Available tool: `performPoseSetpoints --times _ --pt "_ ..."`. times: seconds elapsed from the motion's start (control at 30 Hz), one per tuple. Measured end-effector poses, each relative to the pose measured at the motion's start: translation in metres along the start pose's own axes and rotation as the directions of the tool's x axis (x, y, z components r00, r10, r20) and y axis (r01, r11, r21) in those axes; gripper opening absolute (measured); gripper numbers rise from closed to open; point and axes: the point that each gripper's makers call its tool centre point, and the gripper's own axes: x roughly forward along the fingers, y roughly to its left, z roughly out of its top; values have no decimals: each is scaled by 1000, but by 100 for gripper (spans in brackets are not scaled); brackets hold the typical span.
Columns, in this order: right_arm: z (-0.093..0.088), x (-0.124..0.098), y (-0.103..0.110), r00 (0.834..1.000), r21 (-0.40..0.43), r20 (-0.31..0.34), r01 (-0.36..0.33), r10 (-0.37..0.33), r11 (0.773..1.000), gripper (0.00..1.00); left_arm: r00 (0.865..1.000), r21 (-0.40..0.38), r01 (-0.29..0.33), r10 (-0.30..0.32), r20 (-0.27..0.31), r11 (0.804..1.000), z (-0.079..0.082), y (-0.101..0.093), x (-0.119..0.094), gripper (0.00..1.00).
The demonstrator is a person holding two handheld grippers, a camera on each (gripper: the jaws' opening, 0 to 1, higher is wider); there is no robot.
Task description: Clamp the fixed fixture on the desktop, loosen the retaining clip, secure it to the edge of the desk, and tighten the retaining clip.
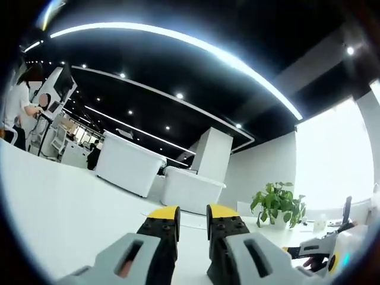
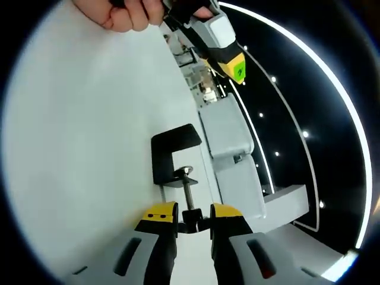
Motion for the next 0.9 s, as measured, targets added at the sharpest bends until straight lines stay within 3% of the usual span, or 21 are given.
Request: performPoseSetpoints --times 0.9 --pt "-1 15 -1 998 -62 -67 2 -6 998 21 1000 10 12 -12 0 1000 0 -3 0 19"
